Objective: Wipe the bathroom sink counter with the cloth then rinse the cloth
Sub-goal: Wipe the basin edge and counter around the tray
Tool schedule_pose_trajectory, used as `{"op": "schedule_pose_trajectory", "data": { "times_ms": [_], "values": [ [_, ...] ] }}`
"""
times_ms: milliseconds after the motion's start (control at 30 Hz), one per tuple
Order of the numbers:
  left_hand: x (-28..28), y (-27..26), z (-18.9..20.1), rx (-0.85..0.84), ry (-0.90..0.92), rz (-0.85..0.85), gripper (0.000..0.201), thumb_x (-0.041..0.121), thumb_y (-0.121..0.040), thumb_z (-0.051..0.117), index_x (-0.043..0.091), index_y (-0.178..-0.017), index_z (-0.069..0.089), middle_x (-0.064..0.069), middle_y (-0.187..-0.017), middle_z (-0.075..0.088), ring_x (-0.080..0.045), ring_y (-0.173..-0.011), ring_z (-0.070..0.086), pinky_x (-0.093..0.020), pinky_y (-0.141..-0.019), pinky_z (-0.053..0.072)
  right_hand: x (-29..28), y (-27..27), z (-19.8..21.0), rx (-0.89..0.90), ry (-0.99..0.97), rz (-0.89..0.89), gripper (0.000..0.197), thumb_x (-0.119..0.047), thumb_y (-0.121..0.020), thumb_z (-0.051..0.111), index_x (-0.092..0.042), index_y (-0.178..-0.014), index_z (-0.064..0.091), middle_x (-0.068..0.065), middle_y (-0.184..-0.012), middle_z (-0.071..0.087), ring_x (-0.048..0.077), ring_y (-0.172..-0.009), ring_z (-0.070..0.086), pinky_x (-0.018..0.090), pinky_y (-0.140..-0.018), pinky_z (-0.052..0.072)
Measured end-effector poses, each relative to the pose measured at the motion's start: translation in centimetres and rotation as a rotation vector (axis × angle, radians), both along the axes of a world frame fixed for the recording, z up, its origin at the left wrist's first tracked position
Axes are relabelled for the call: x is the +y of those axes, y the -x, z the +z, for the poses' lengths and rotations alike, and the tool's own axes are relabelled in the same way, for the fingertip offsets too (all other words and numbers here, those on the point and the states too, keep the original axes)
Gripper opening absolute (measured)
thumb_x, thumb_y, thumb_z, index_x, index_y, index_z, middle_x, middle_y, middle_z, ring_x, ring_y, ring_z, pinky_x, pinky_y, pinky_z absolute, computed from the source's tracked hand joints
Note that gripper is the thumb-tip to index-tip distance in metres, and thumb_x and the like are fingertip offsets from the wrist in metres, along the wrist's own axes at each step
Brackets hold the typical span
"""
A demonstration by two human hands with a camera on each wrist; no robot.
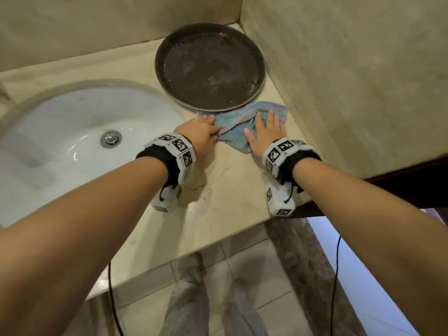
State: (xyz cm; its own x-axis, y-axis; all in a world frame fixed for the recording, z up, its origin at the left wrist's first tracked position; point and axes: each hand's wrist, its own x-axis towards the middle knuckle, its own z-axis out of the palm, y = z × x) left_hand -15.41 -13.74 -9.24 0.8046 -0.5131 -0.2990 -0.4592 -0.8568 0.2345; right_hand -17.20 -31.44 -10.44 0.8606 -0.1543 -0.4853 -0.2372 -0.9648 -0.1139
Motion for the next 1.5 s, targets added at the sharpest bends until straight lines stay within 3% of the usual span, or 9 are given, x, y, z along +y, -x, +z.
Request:
{"op": "schedule_pose_trajectory", "data": {
  "times_ms": [167, 433, 833, 1000, 1100, 1200, 1300, 1367, 1500],
  "values": [
    [-0.6, -0.3, -0.2, 0.044, -0.089, 0.004, 0.052, 0.026, -0.098, 0.039, 0.020, -0.148, 0.023, -0.006, -0.159, 0.013, -0.024, -0.146, 0.016, -0.039, -0.115, 0.026, -2.1, -3.1, 0.2, 0.060, 0.133, 0.125, 0.066, -0.050, -0.099, 0.020, -0.020, -0.152, -0.005, 0.011, -0.159, -0.015, 0.029, -0.148, -0.009, 0.048, -0.118, -0.004],
    [-1.4, -0.3, 0.4, 0.030, -0.126, -0.035, 0.051, 0.033, -0.099, 0.037, 0.020, -0.147, 0.025, -0.009, -0.158, 0.015, -0.026, -0.145, 0.018, -0.043, -0.111, 0.033, -3.4, -4.2, 0.6, 0.089, 0.184, 0.183, 0.066, -0.046, -0.099, 0.025, -0.018, -0.152, -0.003, 0.013, -0.159, -0.010, 0.032, -0.148, -0.004, 0.047, -0.120, 0.004],
    [-2.4, 6.5, 0.1, 0.042, -0.068, 0.013, 0.046, 0.031, -0.100, 0.033, 0.023, -0.145, 0.030, -0.004, -0.159, 0.013, -0.021, -0.146, 0.017, -0.036, -0.113, 0.028, -5.5, 3.1, 1.9, 0.150, 0.343, 0.367, 0.071, -0.025, -0.096, 0.044, -0.015, -0.151, -0.001, 0.020, -0.158, -0.004, 0.038, -0.144, 0.014, 0.047, -0.113, 0.024],
    [-1.2, 10.6, -0.7, 0.072, -0.083, 0.052, 0.045, 0.025, -0.102, 0.034, 0.028, -0.146, 0.028, 0.000, -0.159, 0.012, -0.020, -0.147, 0.016, -0.034, -0.117, 0.023, -3.4, 7.0, 3.6, 0.166, 0.422, 0.466, 0.063, -0.012, -0.097, 0.036, -0.008, -0.151, 0.005, 0.020, -0.157, 0.013, 0.036, -0.134, 0.038, 0.045, -0.101, 0.039],
    [-0.2, 13.0, -0.7, 0.082, -0.110, 0.090, 0.043, 0.027, -0.102, 0.033, 0.029, -0.144, 0.033, -0.001, -0.158, 0.019, -0.025, -0.144, 0.025, -0.037, -0.114, 0.029, -2.1, 9.2, 4.6, 0.092, 0.433, 0.609, 0.042, -0.010, -0.096, 0.040, -0.004, -0.138, 0.039, 0.017, -0.134, 0.050, 0.033, -0.115, 0.054, 0.040, -0.088, 0.046],
    [1.0, 15.2, -0.6, 0.093, -0.156, 0.160, 0.040, 0.031, -0.102, 0.028, 0.029, -0.141, 0.040, -0.003, -0.154, 0.030, -0.030, -0.136, 0.039, -0.040, -0.107, 0.039, -0.6, 11.2, 5.3, 0.085, 0.465, 0.728, 0.027, -0.009, -0.093, 0.046, -0.008, -0.116, 0.060, 0.009, -0.112, 0.064, 0.028, -0.102, 0.062, 0.034, -0.081, 0.049],
    [2.6, 17.7, -0.9, 0.083, -0.166, 0.239, 0.039, 0.029, -0.102, 0.028, 0.029, -0.138, 0.043, -0.003, -0.151, 0.037, -0.031, -0.129, 0.047, -0.041, -0.102, 0.044, 1.3, 13.0, 5.2, 0.062, 0.461, 0.796, 0.024, -0.007, -0.094, 0.044, -0.010, -0.107, 0.064, 0.003, -0.084, 0.062, 0.027, -0.084, 0.061, 0.032, -0.069, 0.045],
    [3.9, 19.3, -1.2, 0.061, -0.165, 0.271, 0.041, 0.023, -0.102, 0.031, 0.034, -0.140, 0.040, 0.003, -0.154, 0.032, -0.027, -0.132, 0.044, -0.040, -0.105, 0.042, 2.5, 13.9, 5.0, 0.038, 0.456, 0.820, 0.025, -0.007, -0.095, 0.042, -0.010, -0.105, 0.064, -0.001, -0.065, 0.046, 0.024, -0.072, 0.052, 0.030, -0.066, 0.042],
    [6.6, 21.4, -1.6, 0.058, -0.164, 0.343, 0.042, 0.023, -0.100, 0.034, 0.038, -0.139, 0.038, 0.006, -0.152, 0.035, -0.025, -0.130, 0.047, -0.040, -0.103, 0.044, 4.9, 14.9, 4.9, -0.007, 0.441, 0.870, 0.023, -0.008, -0.096, 0.040, -0.011, -0.100, 0.062, -0.001, -0.065, 0.045, 0.019, -0.063, 0.048, 0.030, -0.069, 0.040]
  ]
}}
